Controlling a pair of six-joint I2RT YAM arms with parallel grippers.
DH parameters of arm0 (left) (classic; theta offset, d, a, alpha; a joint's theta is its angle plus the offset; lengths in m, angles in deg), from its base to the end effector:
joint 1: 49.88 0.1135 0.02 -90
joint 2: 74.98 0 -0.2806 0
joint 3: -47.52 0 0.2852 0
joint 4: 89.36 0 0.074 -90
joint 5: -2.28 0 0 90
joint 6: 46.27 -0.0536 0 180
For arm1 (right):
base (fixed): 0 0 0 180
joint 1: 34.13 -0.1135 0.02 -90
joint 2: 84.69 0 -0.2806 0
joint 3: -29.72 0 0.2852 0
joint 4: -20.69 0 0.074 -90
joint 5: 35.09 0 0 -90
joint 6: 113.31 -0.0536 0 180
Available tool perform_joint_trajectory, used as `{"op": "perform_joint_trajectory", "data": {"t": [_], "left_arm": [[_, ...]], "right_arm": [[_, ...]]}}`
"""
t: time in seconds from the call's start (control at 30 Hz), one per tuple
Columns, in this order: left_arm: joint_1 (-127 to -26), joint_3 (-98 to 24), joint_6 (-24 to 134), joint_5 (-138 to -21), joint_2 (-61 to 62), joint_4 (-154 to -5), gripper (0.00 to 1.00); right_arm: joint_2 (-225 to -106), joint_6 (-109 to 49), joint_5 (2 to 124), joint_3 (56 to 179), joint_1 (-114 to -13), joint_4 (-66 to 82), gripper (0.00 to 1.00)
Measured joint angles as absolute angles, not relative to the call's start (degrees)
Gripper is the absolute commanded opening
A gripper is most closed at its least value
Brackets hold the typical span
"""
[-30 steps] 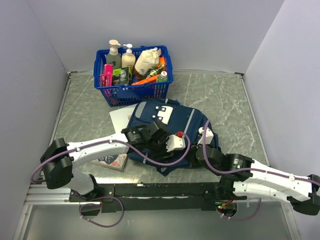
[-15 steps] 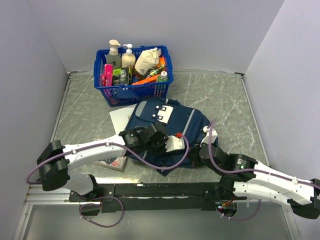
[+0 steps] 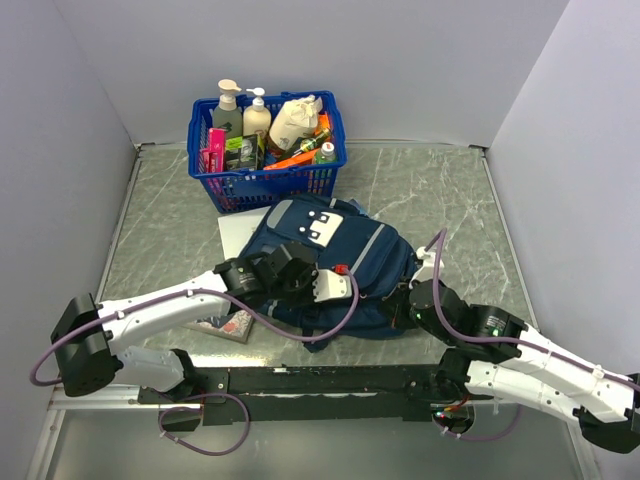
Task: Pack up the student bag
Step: Zip the student bag at the center of the board.
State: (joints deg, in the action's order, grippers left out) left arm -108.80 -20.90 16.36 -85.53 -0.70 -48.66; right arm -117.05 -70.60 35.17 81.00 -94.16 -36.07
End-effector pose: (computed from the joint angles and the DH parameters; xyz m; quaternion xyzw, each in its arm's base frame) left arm 0.1611 -0.2712 0.2619 0.6403 0.6729 -0.1177 0.3512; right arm 0.0911 0.1218 0.2798 -0.0233 0.8878 0.2577 0.3807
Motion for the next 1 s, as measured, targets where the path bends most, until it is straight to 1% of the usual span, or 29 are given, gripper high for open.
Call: {"op": "perform_joint_trajectory", "data": {"t": [0.23, 0.5, 0.63, 0.7, 0.73, 0.77, 0.8, 0.83, 0.87, 0.93, 1.0], "left_arm": [[-107.66, -19.98, 15.20, -84.63, -2.17, -48.27, 0.01], [-106.13, -15.10, 12.34, -83.97, -8.38, -49.36, 0.01], [-105.15, -11.78, 9.60, -83.95, -12.70, -49.56, 0.02], [-104.10, -9.53, 7.48, -83.93, -15.83, -49.34, 0.10], [-103.55, -8.61, 6.54, -83.93, -17.40, -48.79, 0.15], [-103.10, -8.00, 5.60, -83.93, -18.67, -48.24, 0.28], [-102.46, -7.39, 4.82, -83.84, -20.05, -47.48, 0.37], [-101.83, -7.02, 4.21, -84.15, -21.40, -46.50, 0.41], [-101.28, -7.00, 3.81, -84.67, -22.25, -45.12, 0.48], [-99.77, -7.00, 4.07, -85.90, -23.89, -41.69, 0.55], [-98.86, -8.04, 5.52, -85.81, -24.27, -38.89, 0.59]], "right_arm": [[-117.02, -69.68, 34.99, 82.18, -92.92, -37.86, 0.00], [-117.15, -67.69, 34.93, 83.49, -91.54, -38.91, 0.00], [-119.21, -66.23, 36.08, 83.58, -90.60, -37.82, 0.00], [-120.72, -65.03, 37.02, 83.65, -90.01, -36.53, 0.00], [-121.48, -64.41, 37.29, 83.65, -89.83, -36.03, 0.00], [-122.36, -63.69, 37.74, 83.65, -89.51, -35.44, 0.00], [-123.06, -62.97, 38.23, 83.65, -89.31, -34.85, 0.00], [-123.60, -62.23, 38.62, 83.65, -89.18, -34.28, 0.00], [-124.00, -61.35, 38.95, 83.67, -89.03, -34.02, 0.00], [-124.35, -59.84, 39.21, 83.65, -88.39, -34.11, 0.00], [-124.35, -58.75, 40.13, 83.65, -87.85, -34.00, 0.00]]}}
